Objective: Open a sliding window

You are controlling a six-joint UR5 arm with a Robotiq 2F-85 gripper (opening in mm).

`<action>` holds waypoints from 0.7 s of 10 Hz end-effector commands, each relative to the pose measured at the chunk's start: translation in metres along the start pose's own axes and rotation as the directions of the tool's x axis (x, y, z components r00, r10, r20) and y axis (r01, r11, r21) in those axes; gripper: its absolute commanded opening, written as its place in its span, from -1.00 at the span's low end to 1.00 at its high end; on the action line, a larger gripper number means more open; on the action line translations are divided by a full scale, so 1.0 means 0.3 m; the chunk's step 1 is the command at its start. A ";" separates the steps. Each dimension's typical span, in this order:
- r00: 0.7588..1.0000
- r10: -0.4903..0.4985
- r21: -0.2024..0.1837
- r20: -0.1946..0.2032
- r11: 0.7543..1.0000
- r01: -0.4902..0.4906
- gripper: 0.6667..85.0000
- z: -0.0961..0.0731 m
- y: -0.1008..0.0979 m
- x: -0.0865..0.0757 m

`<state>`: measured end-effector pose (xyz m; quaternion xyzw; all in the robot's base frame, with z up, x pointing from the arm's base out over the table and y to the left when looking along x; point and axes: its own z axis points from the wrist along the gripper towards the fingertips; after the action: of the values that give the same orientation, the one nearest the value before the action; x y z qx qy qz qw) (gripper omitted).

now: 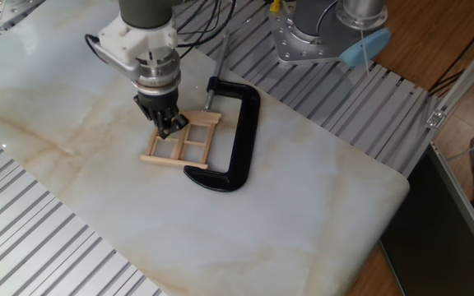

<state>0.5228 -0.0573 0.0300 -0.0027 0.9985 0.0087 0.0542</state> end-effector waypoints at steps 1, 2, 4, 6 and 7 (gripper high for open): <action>1.000 0.011 -0.006 0.009 1.000 -0.011 -1.00 0.018 0.010 -0.019; 1.000 0.013 -0.005 0.009 1.000 -0.013 -1.00 0.020 0.011 -0.018; 1.000 0.009 -0.012 0.008 1.000 -0.009 -1.00 0.033 0.009 -0.008; 1.000 0.008 -0.012 0.003 1.000 -0.007 -1.00 0.038 0.010 0.000; 1.000 0.008 -0.014 0.006 1.000 -0.008 -1.00 0.041 0.011 0.001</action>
<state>0.5239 -0.0554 0.0197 -0.0029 0.9984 0.0096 0.0551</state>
